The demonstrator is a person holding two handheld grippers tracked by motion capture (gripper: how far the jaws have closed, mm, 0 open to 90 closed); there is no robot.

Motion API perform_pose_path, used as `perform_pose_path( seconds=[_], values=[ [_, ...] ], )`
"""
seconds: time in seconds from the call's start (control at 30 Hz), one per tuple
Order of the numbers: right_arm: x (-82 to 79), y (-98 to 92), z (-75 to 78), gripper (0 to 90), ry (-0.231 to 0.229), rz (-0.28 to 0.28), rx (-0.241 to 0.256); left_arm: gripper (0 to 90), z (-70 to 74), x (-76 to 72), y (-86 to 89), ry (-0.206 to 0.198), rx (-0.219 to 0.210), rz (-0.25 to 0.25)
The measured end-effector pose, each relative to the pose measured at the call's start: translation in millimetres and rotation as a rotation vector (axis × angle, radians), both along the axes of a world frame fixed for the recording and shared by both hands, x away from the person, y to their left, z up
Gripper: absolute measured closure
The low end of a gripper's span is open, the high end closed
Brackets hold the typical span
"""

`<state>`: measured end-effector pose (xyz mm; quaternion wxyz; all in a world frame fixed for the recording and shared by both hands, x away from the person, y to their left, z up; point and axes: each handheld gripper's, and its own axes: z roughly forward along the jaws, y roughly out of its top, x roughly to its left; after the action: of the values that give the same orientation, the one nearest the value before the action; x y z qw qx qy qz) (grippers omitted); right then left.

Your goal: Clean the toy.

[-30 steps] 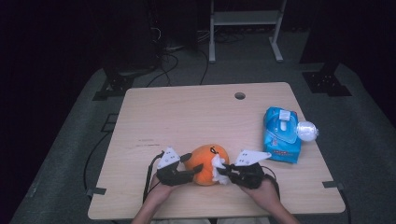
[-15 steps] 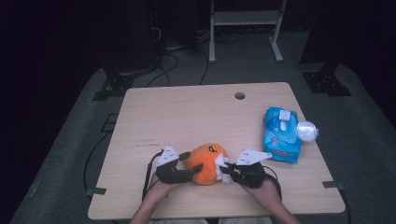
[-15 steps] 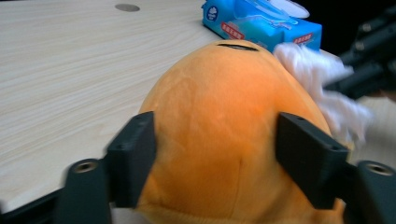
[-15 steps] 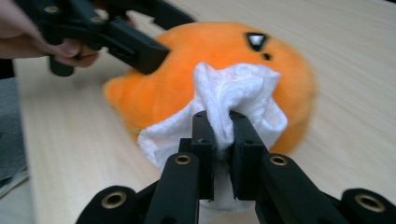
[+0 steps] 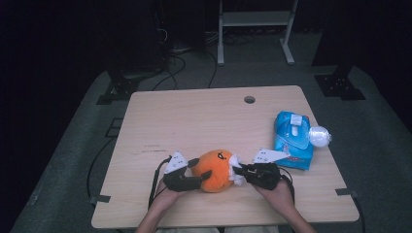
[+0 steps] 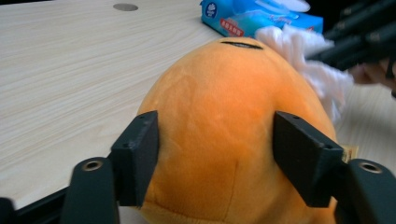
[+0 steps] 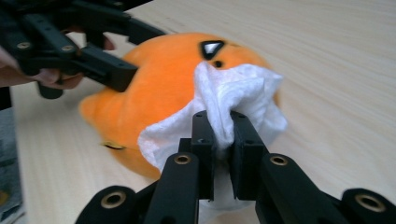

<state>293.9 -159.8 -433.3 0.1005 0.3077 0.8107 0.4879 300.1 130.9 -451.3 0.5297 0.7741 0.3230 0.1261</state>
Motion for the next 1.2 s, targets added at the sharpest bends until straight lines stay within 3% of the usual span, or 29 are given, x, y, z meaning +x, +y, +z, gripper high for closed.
perform_pose_path(
  seconds=[0.07, 0.13, 0.17, 0.2, 0.23, 0.4, 0.47, 0.53, 0.6, 0.7, 0.77, 0.83, 0.93, 0.97, 1.1, 1.13, 1.2],
  values=[
    [-8.8, 10.8, 2.0, 80.9, 0.024, 0.078, 0.047, 26.5, -1.7, 0.6, -0.4, -0.002, -0.009, 0.004],
    [-12.4, 15.8, 1.8, 80.9, 0.018, 0.094, 0.039, 26.5, -1.0, 0.2, -1.3, -0.006, 0.0, 0.0],
    [-15.7, 21.0, 2.0, 81.0, -0.006, 0.1, 0.004, 26.7, -0.4, -0.4, -1.8, -0.007, 0.01, -0.001],
    [-15.7, 21.4, 2.9, 81.0, -0.018, 0.099, -0.009, 28.1, 0.1, -0.9, -1.9, -0.015, 0.02, -0.004],
    [-9.7, 14.7, 4.7, 81.1, -0.015, 0.075, 0.011, 32.8, 0.7, -1.7, -2.2, -0.022, 0.034, -0.011],
    [5.4, -2.3, 2.4, 80.9, 0.005, -0.008, 0.039, 34.0, 1.2, -3.9, -4.7, -0.034, 0.042, -0.031],
    [9.1, -6.7, -0.4, 80.8, 0.021, -0.022, 0.045, 29.6, 3.6, -3.4, -4.5, -0.02, 0.012, -0.031],
    [3.1, -1.9, -0.7, 80.8, 0.025, -0.001, 0.041, 18.5, 5.5, -1.0, -4.3, 0.005, -0.017, -0.002],
    [0.0, 0.7, -0.4, 80.8, 0.028, 0.013, 0.046, 18.6, 2.3, -0.1, -5.9, 0.017, -0.014, 0.003],
    [-8.1, 8.9, 4.1, 80.7, -0.002, 0.05, 0.018, 25.9, 1.2, -1.5, -5.5, 0.004, 0.01, -0.012],
    [-4.8, 5.6, 5.8, 80.8, 0.001, 0.041, 0.025, 30.5, 2.3, -3.7, -6.3, -0.013, 0.033, -0.021],
    [2.2, -1.5, 4.4, 80.8, 0.011, 0.012, 0.034, 31.7, 2.2, -6.0, -8.3, -0.031, 0.044, -0.035],
    [12.5, -12.7, -3.8, 80.9, 0.003, -0.053, -0.012, 31.6, 2.9, -6.9, -10.8, -0.044, 0.048, -0.042],
    [13.6, -14.8, -5.1, 80.9, 0.016, -0.055, -0.004, 31.5, 3.1, -7.2, -11.7, -0.051, 0.056, -0.048],
    [6.7, -7.8, 4.1, 80.9, 0.006, -0.007, 0.027, 31.7, 3.1, -7.5, -12.4, -0.065, 0.078, -0.062],
    [4.0, -2.7, 11.0, 80.9, -0.015, 0.027, 0.045, 31.8, 2.9, -8.5, -13.8, -0.08, 0.084, -0.071],
    [4.0, -1.2, 12.4, 80.9, -0.021, 0.028, 0.041, 31.7, 3.7, -11.0, -17.3, -0.107, 0.108, -0.075]
  ],
)
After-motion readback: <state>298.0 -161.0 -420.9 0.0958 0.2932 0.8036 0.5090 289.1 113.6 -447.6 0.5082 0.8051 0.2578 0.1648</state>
